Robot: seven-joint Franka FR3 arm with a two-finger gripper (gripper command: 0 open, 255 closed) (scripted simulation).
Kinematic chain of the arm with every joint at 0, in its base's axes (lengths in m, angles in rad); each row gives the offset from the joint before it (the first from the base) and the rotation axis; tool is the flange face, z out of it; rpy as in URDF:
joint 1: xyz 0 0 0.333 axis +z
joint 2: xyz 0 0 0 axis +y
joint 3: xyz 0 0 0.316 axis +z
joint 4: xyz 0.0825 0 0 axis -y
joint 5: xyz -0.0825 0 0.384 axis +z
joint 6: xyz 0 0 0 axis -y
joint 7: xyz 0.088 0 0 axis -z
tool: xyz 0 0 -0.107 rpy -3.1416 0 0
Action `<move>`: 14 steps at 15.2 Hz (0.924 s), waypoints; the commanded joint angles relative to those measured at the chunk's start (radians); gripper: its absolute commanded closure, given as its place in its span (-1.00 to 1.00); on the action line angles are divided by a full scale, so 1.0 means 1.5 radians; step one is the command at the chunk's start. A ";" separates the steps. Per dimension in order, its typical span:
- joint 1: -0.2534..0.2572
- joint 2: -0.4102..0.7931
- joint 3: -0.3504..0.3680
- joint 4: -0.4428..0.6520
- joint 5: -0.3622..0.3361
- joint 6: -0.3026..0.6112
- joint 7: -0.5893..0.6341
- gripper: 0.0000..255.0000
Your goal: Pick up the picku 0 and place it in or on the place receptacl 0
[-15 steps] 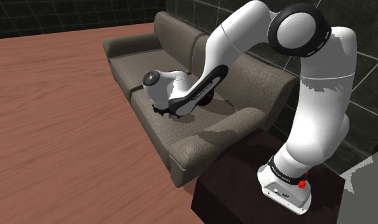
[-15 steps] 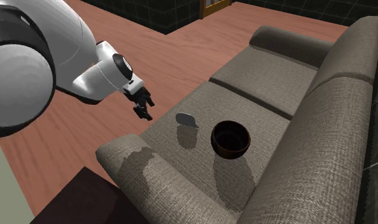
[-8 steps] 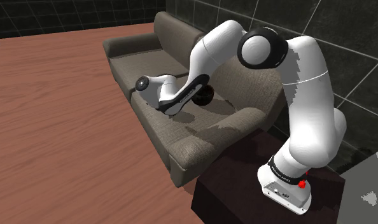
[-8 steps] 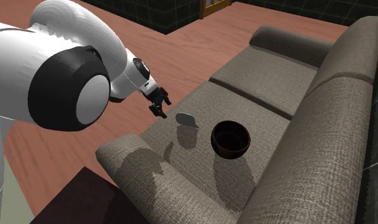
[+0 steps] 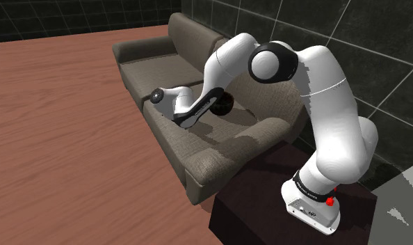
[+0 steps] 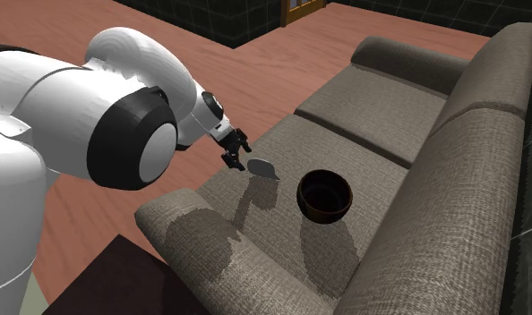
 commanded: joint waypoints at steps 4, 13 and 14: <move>-0.001 0.011 -0.005 0.006 -0.005 0.007 0.001 -1.00; -0.001 0.011 -0.005 0.006 -0.005 0.007 0.001 1.00; -0.001 0.010 -0.005 0.005 -0.005 0.007 0.001 1.00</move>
